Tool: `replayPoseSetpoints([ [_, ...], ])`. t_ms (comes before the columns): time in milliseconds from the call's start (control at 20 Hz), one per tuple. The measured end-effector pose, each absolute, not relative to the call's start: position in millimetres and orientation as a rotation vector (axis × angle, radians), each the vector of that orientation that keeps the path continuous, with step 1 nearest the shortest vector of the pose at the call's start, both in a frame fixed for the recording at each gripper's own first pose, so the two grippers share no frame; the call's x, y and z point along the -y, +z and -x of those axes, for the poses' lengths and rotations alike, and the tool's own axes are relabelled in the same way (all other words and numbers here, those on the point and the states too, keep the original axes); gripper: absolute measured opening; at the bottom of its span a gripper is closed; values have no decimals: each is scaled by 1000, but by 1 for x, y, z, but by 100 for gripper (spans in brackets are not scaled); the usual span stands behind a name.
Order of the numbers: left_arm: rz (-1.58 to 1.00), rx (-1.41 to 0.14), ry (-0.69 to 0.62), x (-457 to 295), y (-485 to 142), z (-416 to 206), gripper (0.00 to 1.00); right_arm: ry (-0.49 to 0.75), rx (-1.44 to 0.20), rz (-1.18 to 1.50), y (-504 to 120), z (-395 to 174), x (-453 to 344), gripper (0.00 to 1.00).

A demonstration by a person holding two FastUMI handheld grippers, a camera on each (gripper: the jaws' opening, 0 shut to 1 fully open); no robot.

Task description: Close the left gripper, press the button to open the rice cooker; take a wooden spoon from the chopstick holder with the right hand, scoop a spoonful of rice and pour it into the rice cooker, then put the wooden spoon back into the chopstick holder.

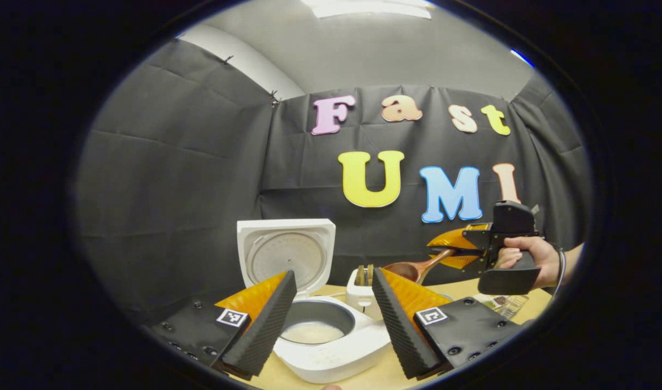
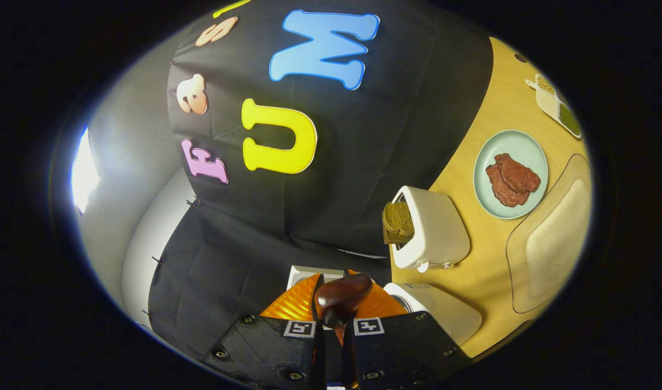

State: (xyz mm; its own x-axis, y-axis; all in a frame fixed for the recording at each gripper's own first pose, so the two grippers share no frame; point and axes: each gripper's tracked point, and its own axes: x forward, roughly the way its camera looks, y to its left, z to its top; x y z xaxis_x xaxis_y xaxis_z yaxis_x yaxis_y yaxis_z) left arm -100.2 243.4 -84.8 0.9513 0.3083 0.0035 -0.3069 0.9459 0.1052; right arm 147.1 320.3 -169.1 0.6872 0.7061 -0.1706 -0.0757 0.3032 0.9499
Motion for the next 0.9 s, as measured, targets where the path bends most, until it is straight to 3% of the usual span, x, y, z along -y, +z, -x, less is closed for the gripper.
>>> replayPoseSetpoints([
  [500,-103,-37,347,-255,-97,117,97,650,-699,-1000,-185,-164,-392,11],
  [900,-102,-55,385,-263,-100,132,97,740,-668,-689,-210,-169,-455,12],
])
